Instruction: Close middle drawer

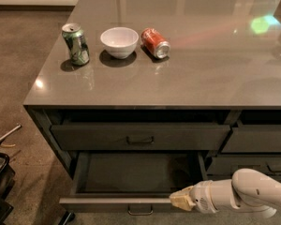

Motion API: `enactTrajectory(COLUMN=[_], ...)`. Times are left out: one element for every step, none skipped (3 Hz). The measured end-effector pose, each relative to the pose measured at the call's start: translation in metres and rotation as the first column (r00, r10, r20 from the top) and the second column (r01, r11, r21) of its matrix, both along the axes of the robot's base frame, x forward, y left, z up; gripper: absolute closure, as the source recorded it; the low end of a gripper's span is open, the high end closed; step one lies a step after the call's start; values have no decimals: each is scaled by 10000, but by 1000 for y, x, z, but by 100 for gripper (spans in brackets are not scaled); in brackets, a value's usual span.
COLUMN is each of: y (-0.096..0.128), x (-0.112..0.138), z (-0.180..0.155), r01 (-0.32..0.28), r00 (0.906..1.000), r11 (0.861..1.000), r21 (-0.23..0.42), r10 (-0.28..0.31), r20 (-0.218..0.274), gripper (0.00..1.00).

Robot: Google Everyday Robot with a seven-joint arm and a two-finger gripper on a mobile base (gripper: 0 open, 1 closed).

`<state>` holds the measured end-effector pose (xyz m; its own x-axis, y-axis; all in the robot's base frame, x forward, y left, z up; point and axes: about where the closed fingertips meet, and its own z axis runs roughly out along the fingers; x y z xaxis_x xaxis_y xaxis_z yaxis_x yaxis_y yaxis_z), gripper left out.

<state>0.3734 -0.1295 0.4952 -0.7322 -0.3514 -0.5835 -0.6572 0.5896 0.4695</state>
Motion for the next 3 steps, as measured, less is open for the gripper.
enactTrajectory(y=[1,2,2], x=[0,2,4], z=[-33,-58,-64], r01=[240,473,524], r00=[9975,9919,9904], r11=[9985,9959,9953], r21=[486,775,809], r10=[-207,-377,-414], r20=[-674,-1209,-1322], gripper=[100,100,100])
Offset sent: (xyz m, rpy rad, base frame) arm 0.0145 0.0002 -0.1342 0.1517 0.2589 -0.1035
